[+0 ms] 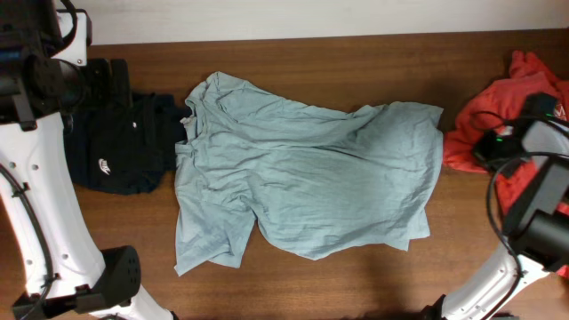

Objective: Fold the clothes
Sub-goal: 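Release the shirt and withdraw both grippers to the sides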

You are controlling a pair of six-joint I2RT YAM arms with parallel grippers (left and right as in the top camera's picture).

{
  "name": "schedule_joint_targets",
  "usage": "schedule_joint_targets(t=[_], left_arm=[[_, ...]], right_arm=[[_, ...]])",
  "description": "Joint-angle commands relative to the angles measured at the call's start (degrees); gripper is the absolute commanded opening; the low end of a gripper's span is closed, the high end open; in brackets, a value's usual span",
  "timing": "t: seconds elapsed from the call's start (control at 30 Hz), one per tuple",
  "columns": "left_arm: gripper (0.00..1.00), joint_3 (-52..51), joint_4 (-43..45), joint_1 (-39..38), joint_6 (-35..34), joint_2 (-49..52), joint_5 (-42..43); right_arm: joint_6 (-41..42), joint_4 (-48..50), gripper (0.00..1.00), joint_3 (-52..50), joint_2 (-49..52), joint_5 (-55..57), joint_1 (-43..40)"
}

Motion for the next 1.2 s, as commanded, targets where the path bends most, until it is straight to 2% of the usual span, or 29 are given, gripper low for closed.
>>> schedule_joint_targets(t=[0.0,0.17,0.37,0.57,0.77,1.0,1.17], left_arm=[[0.99,0.5,0.0,0.1,-0.8,-1.2,0.7],[0.99,0.5,0.0,0.1,-0.8,-1.2,0.7],[0.99,0.5,0.0,0.1,-0.8,-1.2,0.7],[0.99,0.5,0.0,0.1,-0.8,-1.2,0.7],[0.99,0.5,0.0,0.1,-0.8,-1.2,0.7],[0.99,0.5,0.0,0.1,-0.8,-1.2,0.7],[0.99,0.5,0.0,0.1,-0.8,-1.3,0.7]], right_arm=[[1.0,-1.4,0.04,2.7,2.8,4.9,-6.3],[0.9,-6.3,0.04,10.3,2.8,-1.5,-11.7],[0.9,-16.9,0.04,23.3,2.6,-5.3,-16.0],[-5.2,-25.0,0.04,31.3,1.4,-21.4,-15.1],[-8.3,-25.4,0.04,28.6,1.4,-20.2,-7.4],[-8.2,-17.6,0.05,20.2,1.8,-4.6,4.0],[-5.7,-9.3,0.05,10.6,2.4,4.1,7.9]])
